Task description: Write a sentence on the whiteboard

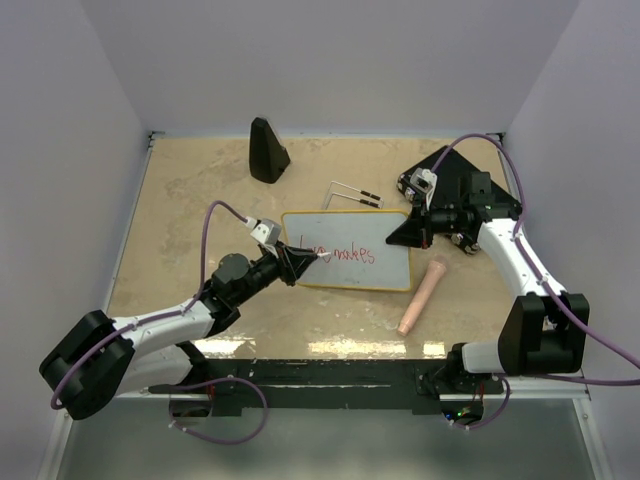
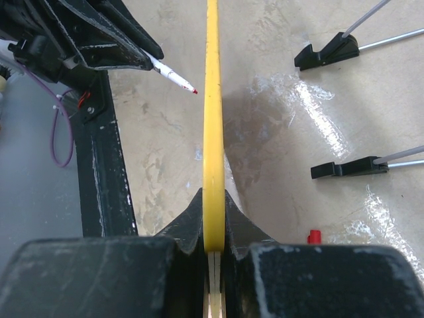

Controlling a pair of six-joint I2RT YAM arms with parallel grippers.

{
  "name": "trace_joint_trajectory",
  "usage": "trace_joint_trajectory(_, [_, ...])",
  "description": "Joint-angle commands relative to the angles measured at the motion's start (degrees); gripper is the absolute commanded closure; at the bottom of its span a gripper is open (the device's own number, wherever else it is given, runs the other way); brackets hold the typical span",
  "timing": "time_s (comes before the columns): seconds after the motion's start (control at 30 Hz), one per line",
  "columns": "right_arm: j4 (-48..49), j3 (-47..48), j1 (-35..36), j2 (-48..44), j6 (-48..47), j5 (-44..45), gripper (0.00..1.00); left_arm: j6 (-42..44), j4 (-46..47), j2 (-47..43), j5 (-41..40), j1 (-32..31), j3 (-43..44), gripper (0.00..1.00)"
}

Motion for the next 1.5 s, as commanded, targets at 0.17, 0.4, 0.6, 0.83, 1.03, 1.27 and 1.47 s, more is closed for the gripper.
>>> trace_joint_trajectory(0.17, [2.4,0.7,0.2,-2.5,0.7,-4.7,1.00,0.5,5.0,1.5,1.1,-0.1,1.2,1.00])
trace_joint_trajectory(0.4, [2.4,0.8,0.2,-2.2,0.7,-4.8,1.00,0.6,5.4,3.1,1.3,-0.1,1.9,1.00])
trace_joint_trajectory(0.6, [2.2,0.9,0.3,-1.7,0.4,-4.8,1.00,0.8,5.4,4.5,1.8,0.0,2.7,1.00])
trace_joint_trajectory(0.83, [2.0,1.2,0.3,-1.4,0.3,-4.8,1.00,1.0,5.5,5.1,2.0,0.0,3.5,1.00])
trace_joint_trajectory(1.03, [2.0,1.1,0.3,-1.4,0.3,-4.7,1.00,1.2,5.6,5.6,2.1,0.0,3.9,1.00])
trace_joint_trajectory(1.27, [2.0,1.1,0.4,-1.3,0.3,-4.6,1.00,1.3,5.0,5.7,1.6,0.0,3.7,1.00])
trace_joint_trajectory(1.47, [2.0,1.0,0.3,-1.7,0.4,-4.5,1.00,1.3,4.9,6.3,1.5,0.0,3.8,1.00])
